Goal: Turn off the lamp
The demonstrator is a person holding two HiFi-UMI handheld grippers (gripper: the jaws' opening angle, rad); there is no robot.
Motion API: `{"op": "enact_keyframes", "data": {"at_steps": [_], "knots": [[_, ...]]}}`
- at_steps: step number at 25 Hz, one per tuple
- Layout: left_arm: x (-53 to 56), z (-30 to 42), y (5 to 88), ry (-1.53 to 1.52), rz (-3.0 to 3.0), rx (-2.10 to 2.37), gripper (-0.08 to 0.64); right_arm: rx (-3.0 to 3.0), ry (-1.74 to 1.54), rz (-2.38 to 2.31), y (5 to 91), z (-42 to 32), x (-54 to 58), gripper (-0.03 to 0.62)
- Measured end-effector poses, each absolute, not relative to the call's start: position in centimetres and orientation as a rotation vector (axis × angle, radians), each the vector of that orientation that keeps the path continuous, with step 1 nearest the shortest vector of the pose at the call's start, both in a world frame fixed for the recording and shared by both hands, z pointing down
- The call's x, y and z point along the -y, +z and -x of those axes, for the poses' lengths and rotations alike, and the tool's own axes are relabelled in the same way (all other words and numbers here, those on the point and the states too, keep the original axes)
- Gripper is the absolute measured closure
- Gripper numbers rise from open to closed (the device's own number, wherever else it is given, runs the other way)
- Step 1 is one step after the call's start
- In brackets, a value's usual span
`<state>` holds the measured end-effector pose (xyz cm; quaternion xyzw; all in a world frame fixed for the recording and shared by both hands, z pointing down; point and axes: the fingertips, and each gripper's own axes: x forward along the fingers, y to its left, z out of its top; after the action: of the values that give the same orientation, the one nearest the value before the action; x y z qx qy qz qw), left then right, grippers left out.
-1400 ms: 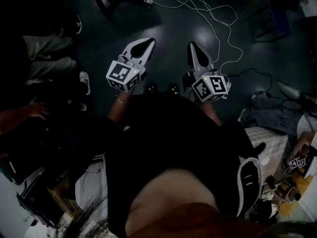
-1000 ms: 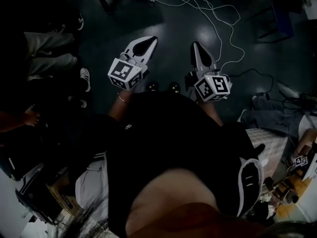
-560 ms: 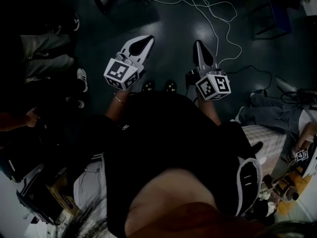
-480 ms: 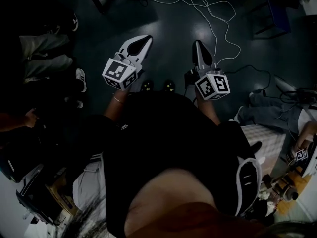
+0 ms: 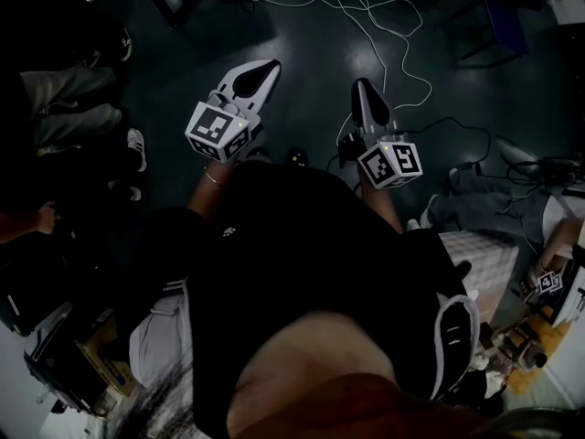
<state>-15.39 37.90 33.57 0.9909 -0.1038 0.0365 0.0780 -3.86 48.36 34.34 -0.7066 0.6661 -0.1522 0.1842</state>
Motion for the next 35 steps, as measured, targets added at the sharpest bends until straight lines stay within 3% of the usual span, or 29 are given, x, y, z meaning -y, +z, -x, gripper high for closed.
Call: {"op": "enact_keyframes", "data": {"at_steps": [15, 35], "knots": [[-35.5, 18.2, 35.1, 0.117, -2.894, 0.484, 0.554, -1.956, -0.493, 1.911, 35.7, 4.8, -46.0, 0.592], [-22.5, 14.4, 35.1, 0.090, -2.904, 0.408, 0.554, -1.937, -0.499, 1.960, 35.1, 2.3, -33.8, 0.592]]}}
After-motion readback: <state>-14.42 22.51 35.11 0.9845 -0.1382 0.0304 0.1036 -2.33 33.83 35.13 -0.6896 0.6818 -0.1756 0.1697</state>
